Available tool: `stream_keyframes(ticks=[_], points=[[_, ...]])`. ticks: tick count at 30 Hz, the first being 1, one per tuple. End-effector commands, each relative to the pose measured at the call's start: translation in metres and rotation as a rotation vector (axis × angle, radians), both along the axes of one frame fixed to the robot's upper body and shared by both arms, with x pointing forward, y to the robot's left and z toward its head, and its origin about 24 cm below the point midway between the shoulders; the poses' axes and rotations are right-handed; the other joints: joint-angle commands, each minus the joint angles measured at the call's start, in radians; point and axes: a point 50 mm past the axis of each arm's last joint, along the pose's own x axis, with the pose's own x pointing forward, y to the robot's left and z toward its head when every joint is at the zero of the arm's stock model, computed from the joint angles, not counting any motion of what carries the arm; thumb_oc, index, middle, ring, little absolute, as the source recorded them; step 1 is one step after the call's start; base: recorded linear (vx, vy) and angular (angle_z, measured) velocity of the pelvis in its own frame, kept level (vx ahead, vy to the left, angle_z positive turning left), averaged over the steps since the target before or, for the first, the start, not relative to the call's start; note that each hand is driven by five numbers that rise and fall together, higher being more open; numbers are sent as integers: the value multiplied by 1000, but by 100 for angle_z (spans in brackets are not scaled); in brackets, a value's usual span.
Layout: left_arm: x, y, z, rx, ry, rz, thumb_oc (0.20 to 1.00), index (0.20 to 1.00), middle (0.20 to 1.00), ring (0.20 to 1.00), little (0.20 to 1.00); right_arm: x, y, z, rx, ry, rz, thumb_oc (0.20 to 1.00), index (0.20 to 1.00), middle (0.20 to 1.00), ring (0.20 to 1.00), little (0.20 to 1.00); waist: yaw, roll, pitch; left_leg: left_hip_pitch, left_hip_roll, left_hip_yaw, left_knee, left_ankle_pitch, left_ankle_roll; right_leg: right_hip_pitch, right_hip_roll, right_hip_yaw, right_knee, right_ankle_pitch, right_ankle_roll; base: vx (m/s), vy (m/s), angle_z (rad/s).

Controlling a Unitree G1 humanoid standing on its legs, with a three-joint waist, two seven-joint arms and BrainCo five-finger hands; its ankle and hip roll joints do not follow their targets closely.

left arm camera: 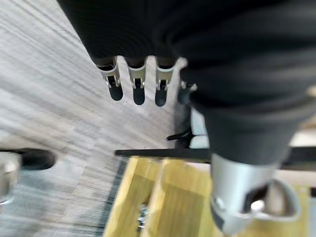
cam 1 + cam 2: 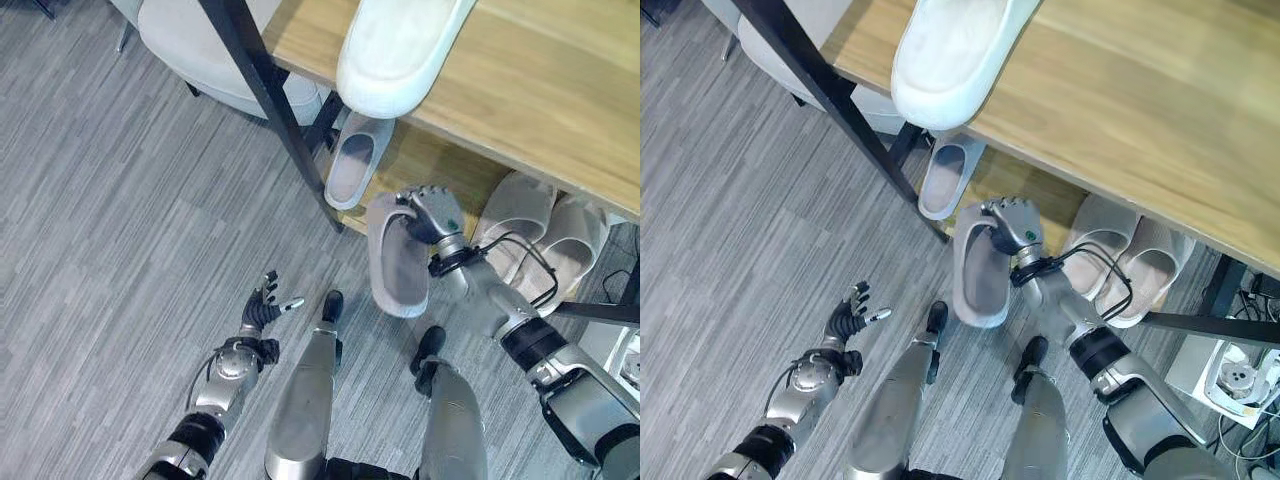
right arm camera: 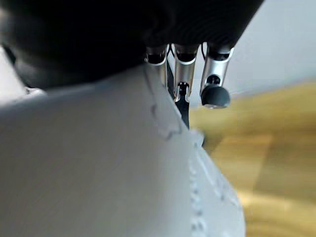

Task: Arrange the slippers neatly on the shoe rack.

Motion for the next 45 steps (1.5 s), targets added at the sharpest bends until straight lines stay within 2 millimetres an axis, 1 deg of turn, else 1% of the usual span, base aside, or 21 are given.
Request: stream_keyframes(ticks=[1, 4, 6, 11, 15, 16, 17, 18, 19, 23, 24, 28, 36, 37, 38, 39, 40, 41, 42, 44, 45], points=[[-6, -6, 7, 1, -75, -24, 1000, 1000, 1000, 1000, 1000, -1, -3, 19, 34, -156, -52, 200, 200, 200, 200, 200, -3, -26, -93, -16, 48, -12, 16, -76, -26, 36, -43, 39, -40, -24, 78, -38, 27, -7], [0, -11, 16, 1, -109, -45, 1000, 1000, 1000, 1000, 1000, 6, -15, 27, 8, -177, -123, 200, 200, 200, 200, 200, -10, -31, -89, -44, 49, -14, 24, -77, -27, 10, -43, 37, -34, -25, 78, -17, 12, 2], [8, -16, 29, 5, -160, -73, 1000, 1000, 1000, 1000, 1000, 16, -30, 41, -22, -223, -212, 200, 200, 200, 200, 200, -12, -34, -78, -82, 47, -19, 33, -79, -28, -23, -44, 40, -28, -28, 77, 0, 0, 0], [17, -22, 47, -9, -224, -101, 1000, 1000, 1000, 1000, 1000, 26, -38, 58, -13, -264, -277, 200, 200, 200, 200, 200, -19, -34, -67, -166, 43, -30, 76, -87, -29, -103, -42, 46, 16, -43, 70, 1, 14, 3], [21, -26, 53, -23, -242, -102, 1000, 1000, 1000, 1000, 1000, 30, -38, 70, 24, -285, -297, 200, 200, 200, 200, 200, -19, -34, -62, -206, 41, -38, 101, -98, -28, -142, -43, 50, 41, -51, 68, 23, 0, 4], [23, -28, 54, -30, -246, -102, 1000, 1000, 1000, 1000, 1000, 31, -38, 75, 37, -299, -304, 200, 200, 200, 200, 200, -19, -36, -64, -219, 43, -40, 115, -129, -30, -153, -39, 53, 57, -78, 73, 93, -18, 2], [23, -30, 55, -35, -249, -106, 1000, 1000, 1000, 1000, 1000, 32, -37, 76, 49, -301, -304, 200, 200, 200, 200, 200, -19, -36, -63, -226, 42, -40, 114, -129, -29, -158, -39, 51, 57, -78, 74, 12, 1, 4], [24, -31, 57, -36, -258, -109, 1000, 1000, 1000, 1000, 1000, 33, -36, 77, 57, -304, -304, 200, 200, 200, 200, 200, -18, -34, -60, -243, 37, -42, 107, -99, -25, -173, -40, 47, 48, -52, 68, 19, -5, 4], [24, -32, 57, -37, -258, -111, 1000, 1000, 1000, 1000, 1000, 33, -35, 78, 68, -306, -303, 200, 200, 200, 200, 200, -17, -36, -65, -233, 41, -44, 109, -129, -28, -165, -38, 48, 54, -79, 73, 35, -13, 6], [26, -34, 61, -43, -271, -121, 1000, 1000, 1000, 1000, 1000, 36, -20, 88, 144, -330, -275, 200, 200, 200, 200, 200, -9, -35, -69, -239, 35, -45, 94, -132, -25, -171, -39, 41, 41, -79, 73, 56, -12, 6], [27, -35, 62, -45, -272, -120, 1000, 1000, 1000, 1000, 1000, 38, -16, 93, 168, -325, -266, 1000, 1000, 1000, 1000, 1000, -8, -36, -68, -244, 32, -46, 90, -131, -24, -173, -38, 42, 38, -78, 72, 0, 0, 0], [28, -34, 64, -58, -272, -112, 1000, 1000, 1000, 1000, 1000, 43, -13, 93, 222, -281, -278, 1000, 1000, 1000, 1000, 1000, -7, -36, -64, -243, 24, -45, 81, -129, -23, -173, -39, 42, 31, -75, 69, 1, 7, 9], [23, -22, 46, -32, -184, -74, 1000, 1000, 1000, 1000, 1000, 30, -8, 82, 682, -229, -115, 1000, 1000, 1000, 1000, 1000, -34, -41, -29, -207, 25, -24, 73, -132, -15, -161, -28, 67, 14, -64, 61, -17, 12, -8], [23, -23, 44, -27, -176, -75, 1000, 1000, 1000, 1000, 1000, 27, -7, 77, 730, -223, -101, 1000, 1000, 1000, 1000, 1000, -37, -40, -25, -204, 25, -23, 73, -133, -14, -160, -28, 69, 15, -64, 60, -18, 38, -25], [22, -22, 38, -8, -148, -68, 1000, 1000, 1000, 1000, 1000, 19, 4, 50, 979, -130, -20, 1000, 1000, 1000, 1000, 1000, -51, -36, -16, -197, 26, -15, 67, -133, -10, -158, -25, 76, 6, -60, 59, -7, 26, -15], [21, -22, 37, 0, -141, -68, 1000, 1000, 1000, 1000, 1000, 17, 8, 41, 1066, -81, 10, 1000, 1000, 1000, 1000, 1000, -55, -36, -15, -197, 27, -14, 65, -132, -9, -158, -25, 77, 3, -58, 58, -4, 18, -16], [21, -22, 37, 0, -140, -68, 1000, 1000, 1000, 1000, 1000, 16, 8, 40, 1067, -80, 10, 1000, 1000, 1000, 1000, 1000, -55, -37, -16, -196, 27, -13, 64, -132, -9, -158, -25, 77, 3, -58, 58, -15, 8, -11], [23, -21, 36, 24, -132, -63, 1000, 1000, 1000, 1000, 1000, 16, 15, 21, 1259, 37, 52, 1000, 1000, 1000, 1000, 1000, -63, -35, -13, -197, 28, -9, 62, -130, -8, -159, -24, 79, -5, -52, 57, -12, 7, -7], [23, -21, 36, 24, -132, -63, 1000, 1000, 1000, 1000, 1000, 16, 14, 21, 1260, 38, 53, 1000, 1000, 1000, 1000, 1000, -63, -35, -13, -197, 28, -9, 61, -130, -8, -159, -24, 79, -5, -52, 57, 0, 0, 0], [25, -19, 37, 34, -124, -58, 1000, 1000, 1000, 1000, 1000, 18, 24, 8, 1438, 155, 105, 1000, 1000, 1000, 1000, 1000, -66, -33, -12, -199, 27, -7, 57, -127, -9, -161, -22, 78, -11, -49, 56, 0, 0, 0], [25, -19, 37, 34, -125, -58, 1000, 1000, 1000, 1000, 1000, 18, 24, 8, 1439, 155, 105, 1000, 1000, 1000, 1000, 1000, -66, -33, -12, -200, 27, -7, 56, -127, -9, -161, -22, 78, -12, -49, 56, 0, 0, 0]])
